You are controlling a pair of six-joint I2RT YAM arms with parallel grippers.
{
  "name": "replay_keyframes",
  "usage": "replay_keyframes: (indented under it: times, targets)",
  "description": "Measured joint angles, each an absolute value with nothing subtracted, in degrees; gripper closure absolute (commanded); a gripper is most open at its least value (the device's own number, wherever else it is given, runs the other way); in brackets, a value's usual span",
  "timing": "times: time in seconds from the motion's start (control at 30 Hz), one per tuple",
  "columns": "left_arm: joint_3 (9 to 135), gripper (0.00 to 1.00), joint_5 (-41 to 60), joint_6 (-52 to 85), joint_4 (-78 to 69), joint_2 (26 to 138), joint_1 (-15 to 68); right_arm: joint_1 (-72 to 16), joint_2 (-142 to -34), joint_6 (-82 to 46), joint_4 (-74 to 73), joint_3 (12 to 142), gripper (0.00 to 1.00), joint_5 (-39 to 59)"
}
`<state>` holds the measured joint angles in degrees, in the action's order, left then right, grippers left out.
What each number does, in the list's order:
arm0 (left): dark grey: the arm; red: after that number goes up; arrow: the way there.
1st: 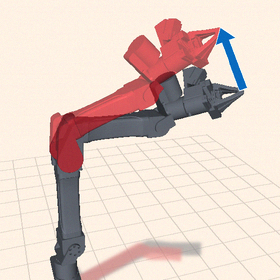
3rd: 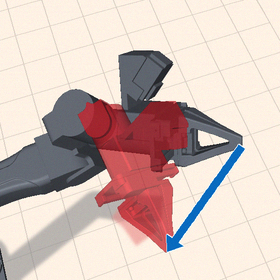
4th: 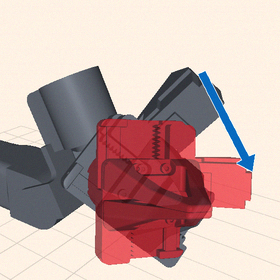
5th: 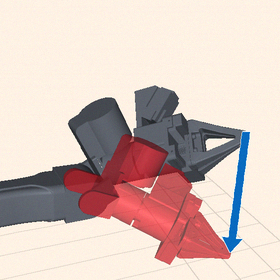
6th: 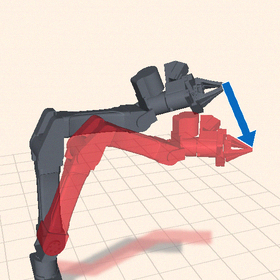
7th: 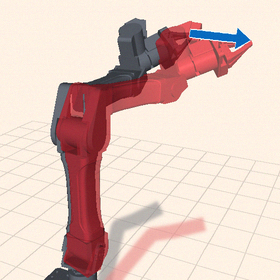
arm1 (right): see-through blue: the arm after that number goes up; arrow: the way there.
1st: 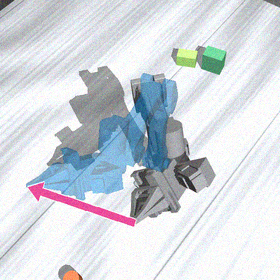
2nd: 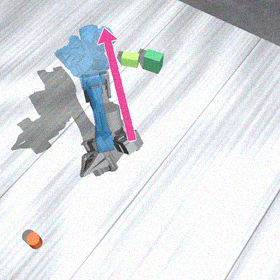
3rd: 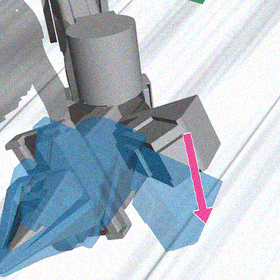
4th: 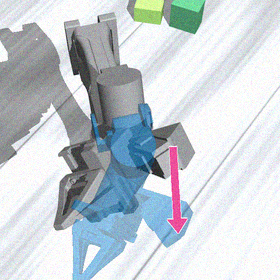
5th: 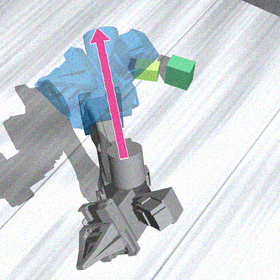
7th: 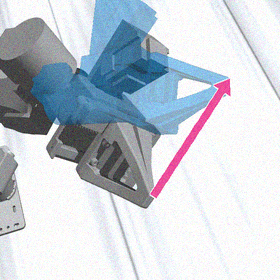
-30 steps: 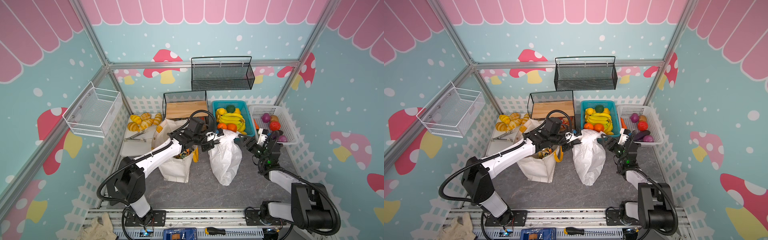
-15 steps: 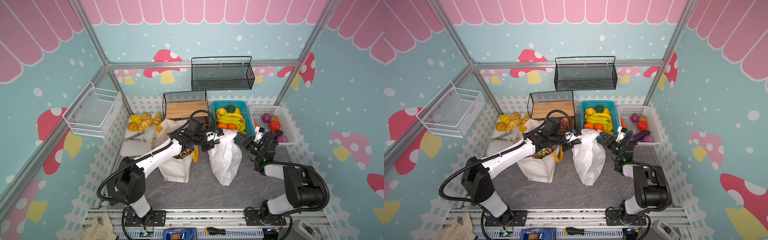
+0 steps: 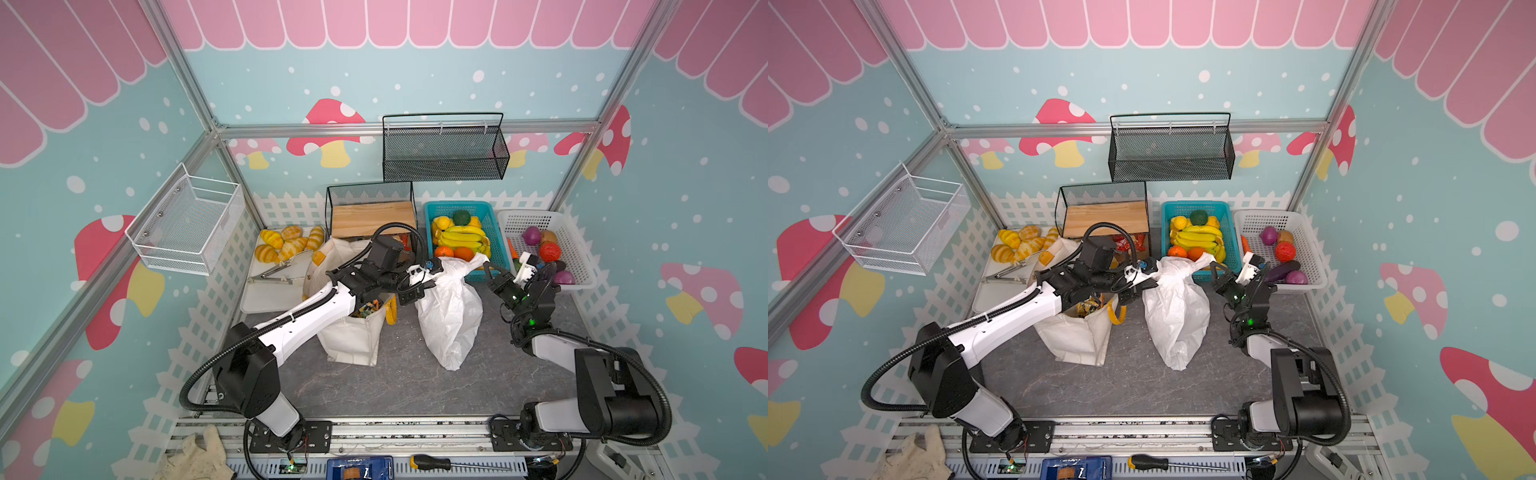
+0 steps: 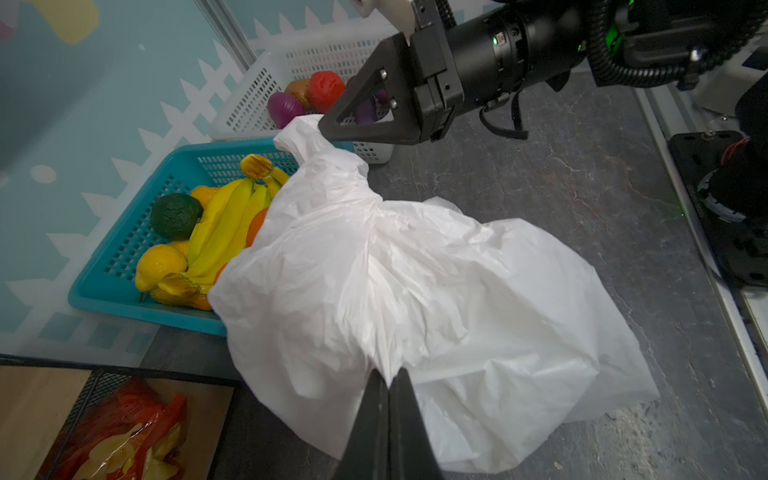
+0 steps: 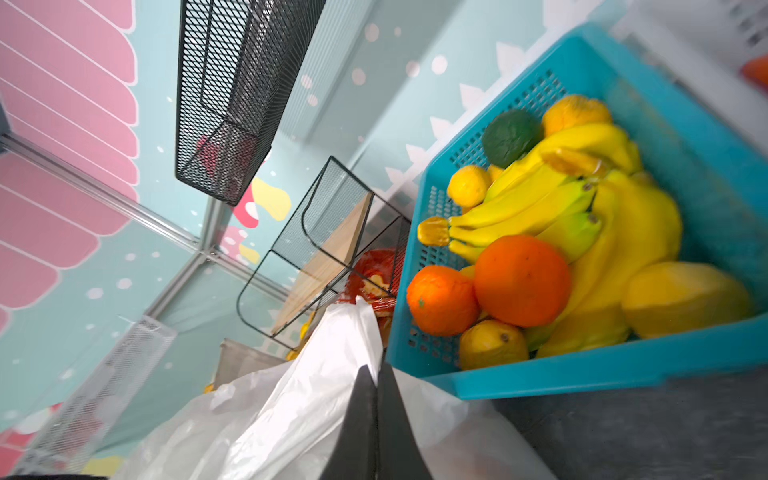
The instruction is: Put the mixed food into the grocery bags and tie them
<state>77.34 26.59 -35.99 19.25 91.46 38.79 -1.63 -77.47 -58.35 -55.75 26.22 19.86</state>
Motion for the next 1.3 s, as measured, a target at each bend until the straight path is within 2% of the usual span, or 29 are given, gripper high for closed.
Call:
replay_keyframes:
  times: [0.33, 0.47, 0.5, 0.63, 0.73, 0.8, 0.9, 1.17, 1.3]
  targets:
    - [74.5, 1.0, 24.4, -33.1, 17.5, 89.0, 37.3, -1.2, -66.1, -39.4, -38.6, 26.2, 1.0, -1.5]
    - [74.0, 1.0, 23.8, -32.1, 16.6, 88.6, 36.9, -1.1, -63.8, -33.6, -35.8, 26.2, 1.0, -5.1]
    - [73.9, 1.0, 23.8, -32.0, 16.3, 88.6, 36.9, -1.1, -63.3, -32.0, -36.3, 26.1, 0.95, -3.5]
    - [73.3, 1.0, 24.1, -31.9, 15.1, 88.6, 36.9, -1.8, -62.9, -24.2, -37.3, 26.1, 0.63, 8.9]
    - [73.1, 1.0, 24.9, -31.9, 14.7, 88.6, 36.8, -2.9, -63.0, -16.5, -37.3, 26.1, 0.47, 18.0]
    - [73.1, 1.0, 25.5, -32.0, 14.6, 88.6, 36.6, -3.2, -63.0, -11.5, -36.6, 26.2, 0.41, 22.2]
    - [73.1, 1.0, 26.1, -32.2, 14.6, 88.7, 36.4, -3.8, -63.0, -2.8, -34.0, 26.9, 0.22, 24.6]
    - [73.2, 1.0, 27.3, -32.4, 14.5, 89.8, 36.3, -4.5, -63.0, 17.4, -32.3, 27.1, 0.18, 24.4]
    - [73.2, 1.0, 27.7, -32.4, 14.5, 89.8, 36.3, -5.5, -67.6, 24.4, -33.8, 28.8, 0.17, 24.8]
